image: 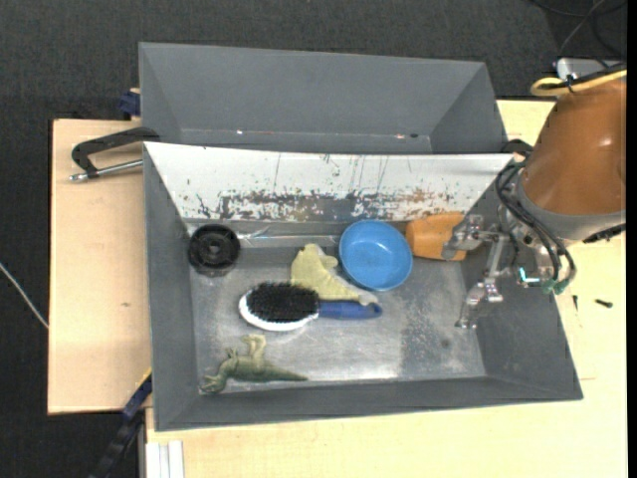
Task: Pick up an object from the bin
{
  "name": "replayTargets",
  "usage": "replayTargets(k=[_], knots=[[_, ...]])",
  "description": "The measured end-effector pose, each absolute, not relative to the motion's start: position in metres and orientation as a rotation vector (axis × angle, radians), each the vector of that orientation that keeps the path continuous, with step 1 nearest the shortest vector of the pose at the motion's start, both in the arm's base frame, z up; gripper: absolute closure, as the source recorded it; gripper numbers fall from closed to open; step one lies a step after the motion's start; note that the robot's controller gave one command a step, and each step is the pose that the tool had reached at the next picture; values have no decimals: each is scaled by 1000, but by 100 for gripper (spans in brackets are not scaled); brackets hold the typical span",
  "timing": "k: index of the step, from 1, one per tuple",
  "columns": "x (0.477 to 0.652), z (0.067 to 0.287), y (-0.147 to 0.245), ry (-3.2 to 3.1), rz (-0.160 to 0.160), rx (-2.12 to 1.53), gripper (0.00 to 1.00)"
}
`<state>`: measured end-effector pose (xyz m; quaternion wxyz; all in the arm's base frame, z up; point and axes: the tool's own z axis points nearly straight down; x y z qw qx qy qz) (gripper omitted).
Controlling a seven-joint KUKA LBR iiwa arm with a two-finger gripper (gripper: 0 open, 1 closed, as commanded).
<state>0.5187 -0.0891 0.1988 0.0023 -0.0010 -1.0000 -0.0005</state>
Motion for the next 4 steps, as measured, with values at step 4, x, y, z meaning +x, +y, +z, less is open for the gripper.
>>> replayTargets(k=[4], knots=[[606, 76, 34, -2401, 16, 2048, 0]])
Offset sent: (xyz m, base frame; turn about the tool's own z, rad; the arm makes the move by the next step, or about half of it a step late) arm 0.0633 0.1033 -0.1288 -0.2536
